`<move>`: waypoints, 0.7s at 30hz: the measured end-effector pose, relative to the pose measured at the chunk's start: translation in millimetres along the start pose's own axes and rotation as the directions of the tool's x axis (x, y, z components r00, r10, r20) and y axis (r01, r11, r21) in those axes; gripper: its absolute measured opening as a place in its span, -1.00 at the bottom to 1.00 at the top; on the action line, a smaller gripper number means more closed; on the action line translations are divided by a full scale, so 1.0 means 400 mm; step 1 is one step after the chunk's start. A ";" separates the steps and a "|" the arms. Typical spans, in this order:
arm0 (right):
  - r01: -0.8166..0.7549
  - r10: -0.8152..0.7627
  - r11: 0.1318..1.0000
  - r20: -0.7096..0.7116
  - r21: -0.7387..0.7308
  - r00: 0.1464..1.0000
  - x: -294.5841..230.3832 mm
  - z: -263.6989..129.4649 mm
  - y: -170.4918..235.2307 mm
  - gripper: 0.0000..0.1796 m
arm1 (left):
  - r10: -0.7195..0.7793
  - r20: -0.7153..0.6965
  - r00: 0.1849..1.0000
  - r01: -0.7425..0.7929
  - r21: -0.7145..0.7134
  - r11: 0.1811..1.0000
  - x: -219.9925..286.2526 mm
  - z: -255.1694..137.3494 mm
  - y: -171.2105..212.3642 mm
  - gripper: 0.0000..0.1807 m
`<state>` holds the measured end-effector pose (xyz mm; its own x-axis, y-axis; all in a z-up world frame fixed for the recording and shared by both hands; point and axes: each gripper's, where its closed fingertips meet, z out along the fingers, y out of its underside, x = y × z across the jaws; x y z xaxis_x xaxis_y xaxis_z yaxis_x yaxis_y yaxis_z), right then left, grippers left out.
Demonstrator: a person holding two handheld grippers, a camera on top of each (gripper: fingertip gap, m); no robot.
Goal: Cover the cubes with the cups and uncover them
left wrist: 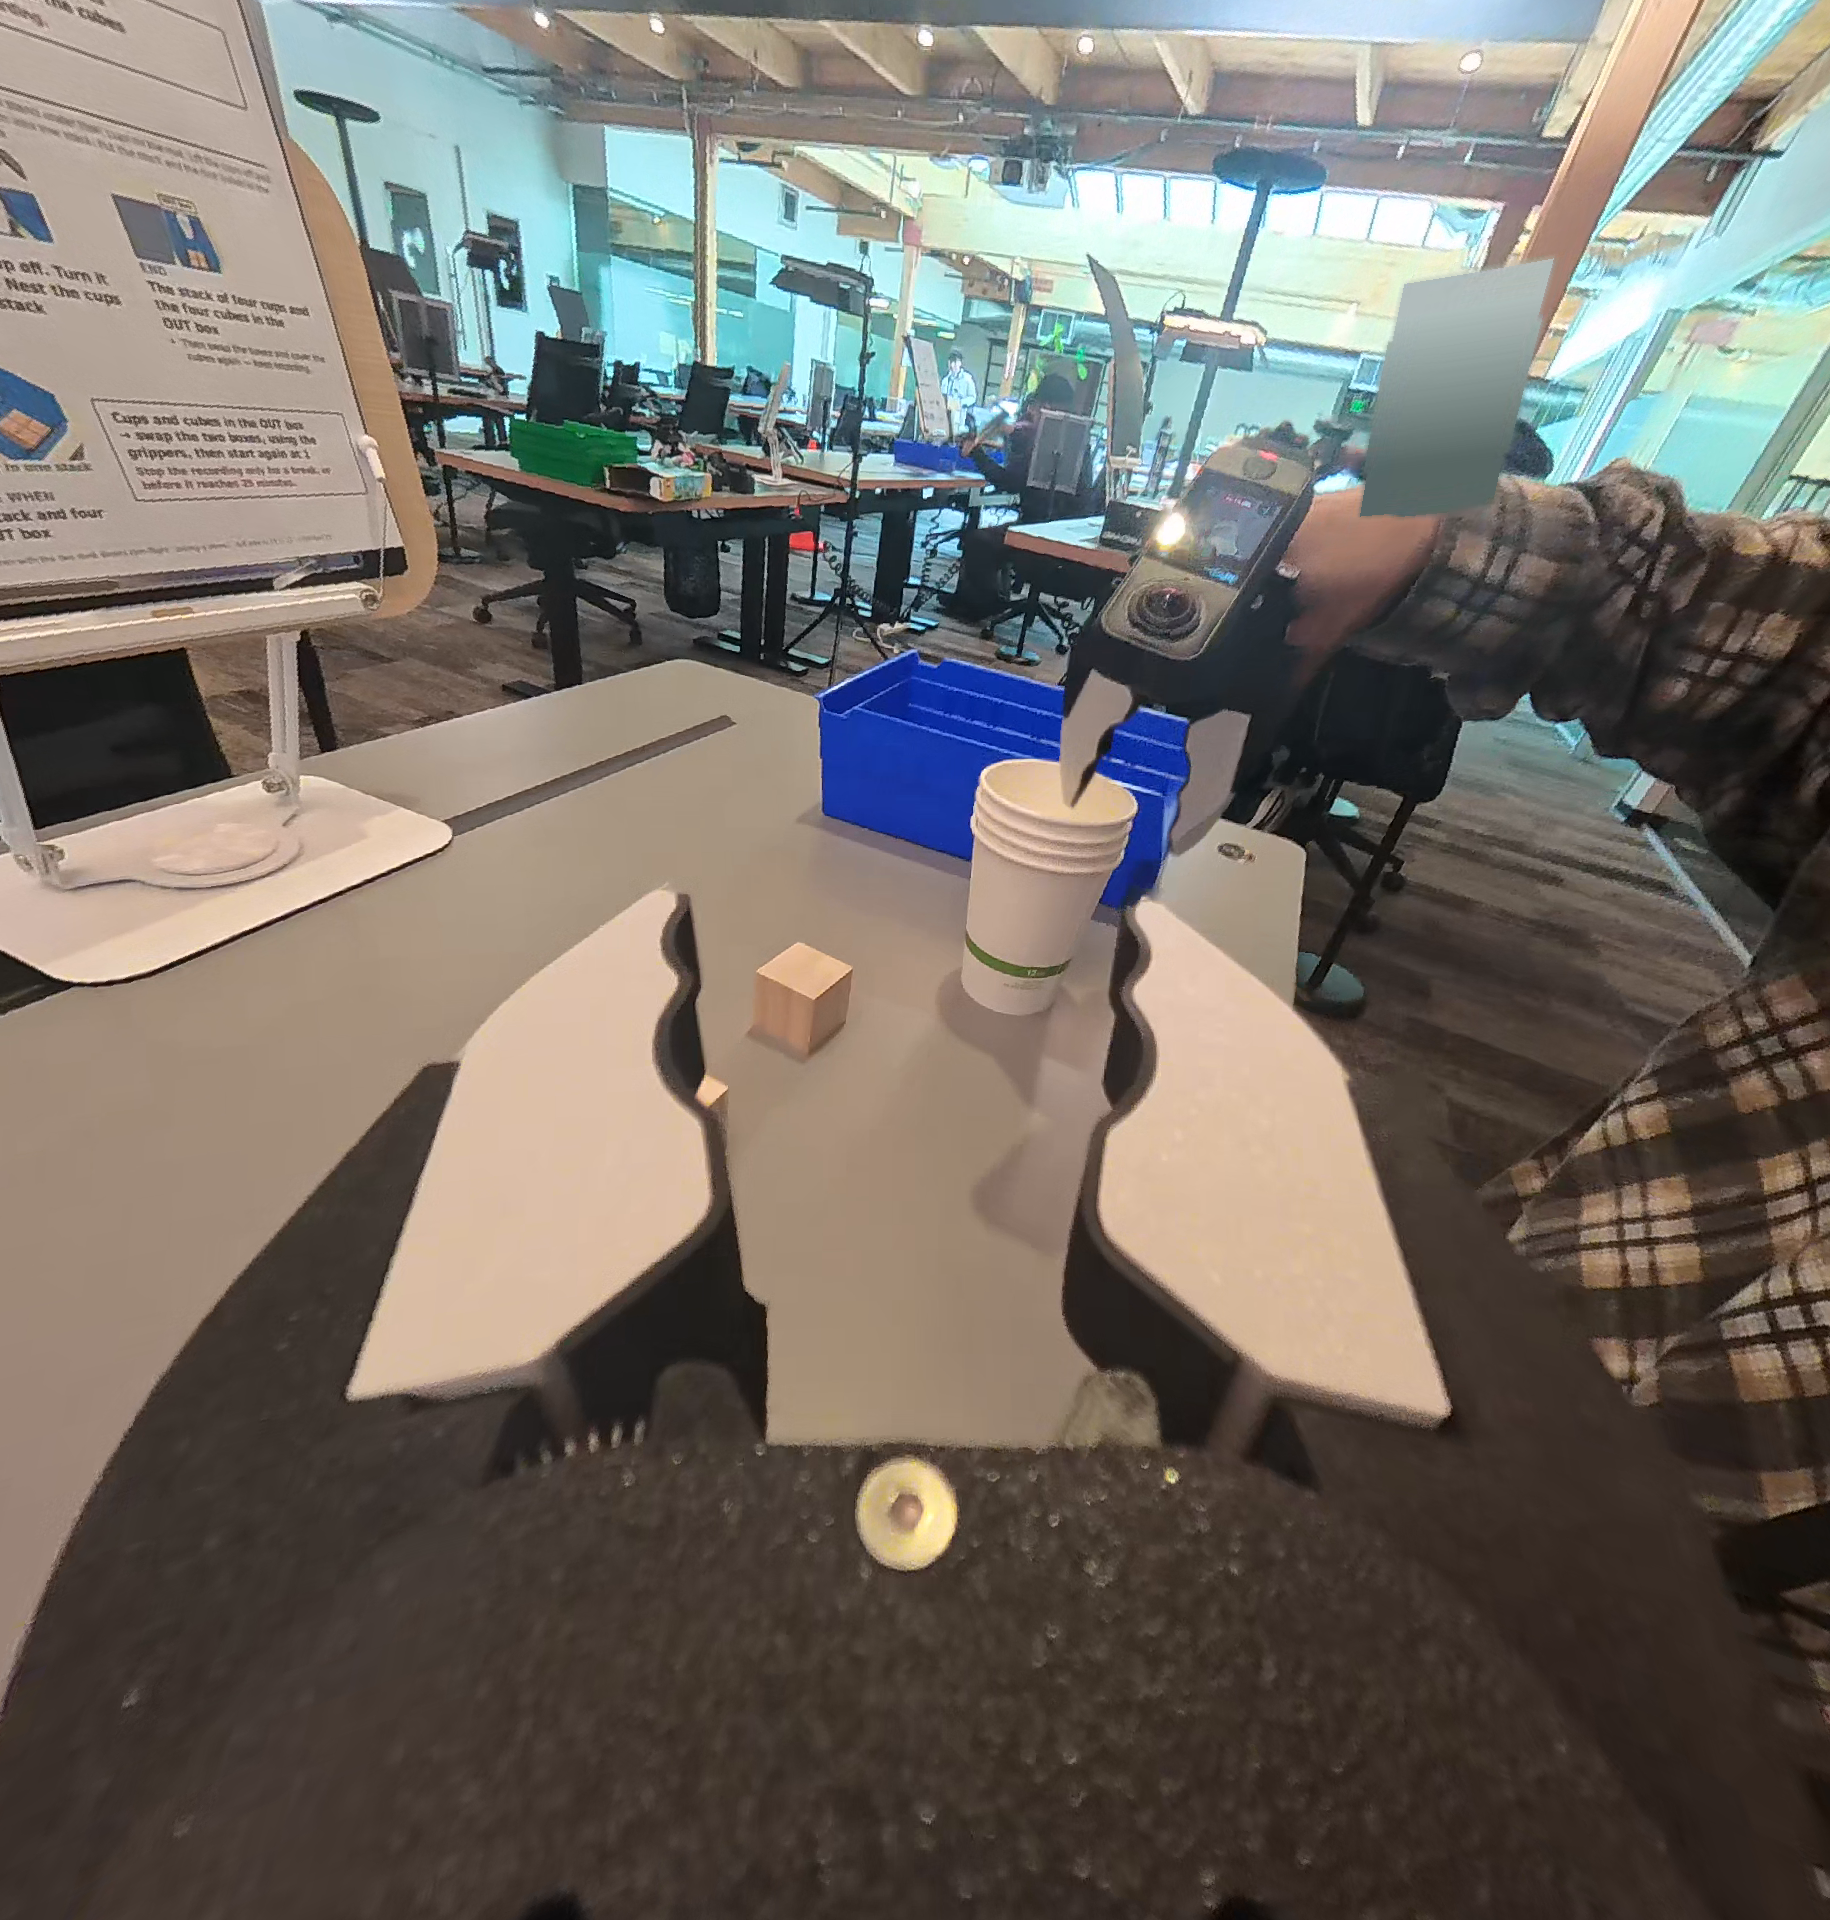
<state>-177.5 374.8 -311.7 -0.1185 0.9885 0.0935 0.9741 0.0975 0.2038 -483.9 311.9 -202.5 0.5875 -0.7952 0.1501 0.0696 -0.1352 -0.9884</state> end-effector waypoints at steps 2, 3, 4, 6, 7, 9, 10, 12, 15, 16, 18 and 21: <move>-0.005 0.005 1.000 -0.019 0.021 1.000 0.006 -0.011 0.000 -0.21 | 0.010 0.006 1.000 -0.010 -0.021 1.000 -0.002 0.002 0.008 -0.16; -0.013 0.014 0.999 -0.029 0.045 0.999 0.008 -0.021 -0.004 -0.14 | 0.012 0.007 1.000 -0.012 -0.026 1.000 -0.003 0.003 0.010 -0.16; -0.021 0.024 0.997 -0.038 0.072 0.999 0.011 -0.034 -0.008 -0.07 | 0.013 0.007 1.000 -0.013 -0.027 1.000 -0.003 0.005 0.010 -0.16; -0.034 0.046 0.989 -0.078 0.141 0.996 0.022 -0.065 -0.019 0.05 | 0.017 0.006 1.000 -0.016 -0.022 1.000 -0.001 0.006 0.007 -0.16; -0.045 0.065 0.981 -0.101 0.188 0.993 0.030 -0.084 -0.028 0.13 | 0.018 0.005 1.000 -0.018 -0.022 1.000 0.000 0.006 0.006 -0.16; -0.074 0.118 0.951 -0.132 0.300 0.984 0.045 -0.122 -0.045 0.22 | 0.021 0.006 1.000 -0.021 -0.021 1.000 0.001 0.006 0.005 -0.16; -0.086 0.138 0.936 -0.130 0.342 0.982 0.047 -0.136 -0.049 0.21 | 0.022 0.005 1.000 -0.022 -0.021 1.000 0.003 0.006 0.005 -0.16; -0.093 0.135 0.925 -0.091 0.367 0.987 0.033 -0.138 -0.045 0.10 | 0.023 0.004 1.000 -0.023 -0.023 0.999 0.006 0.007 0.005 -0.16; -0.068 0.087 0.944 -0.044 0.324 0.995 0.003 -0.096 -0.033 0.01 | 0.029 0.001 1.000 -0.029 -0.034 0.999 0.012 0.012 0.009 -0.16; -0.056 0.070 0.951 -0.037 0.303 0.997 -0.005 -0.078 -0.030 0.01 | 0.032 0.000 1.000 -0.032 -0.039 0.999 0.014 0.014 0.010 -0.16; -0.034 0.044 0.965 -0.033 0.261 0.999 -0.011 -0.042 -0.027 -0.02 | 0.037 0.001 0.999 -0.037 -0.048 0.998 0.016 0.017 0.014 -0.16; -0.018 0.024 0.975 -0.024 0.220 0.999 -0.009 0.004 -0.026 -0.07 | 0.046 0.004 0.999 -0.046 -0.060 0.997 0.019 0.021 0.018 -0.16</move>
<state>-187.2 370.4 -315.5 -0.0995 0.9876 0.1217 0.9946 0.1023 -0.0169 -472.2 310.0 -208.9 0.5931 -0.7984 0.1040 -0.0058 -0.1334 -0.9910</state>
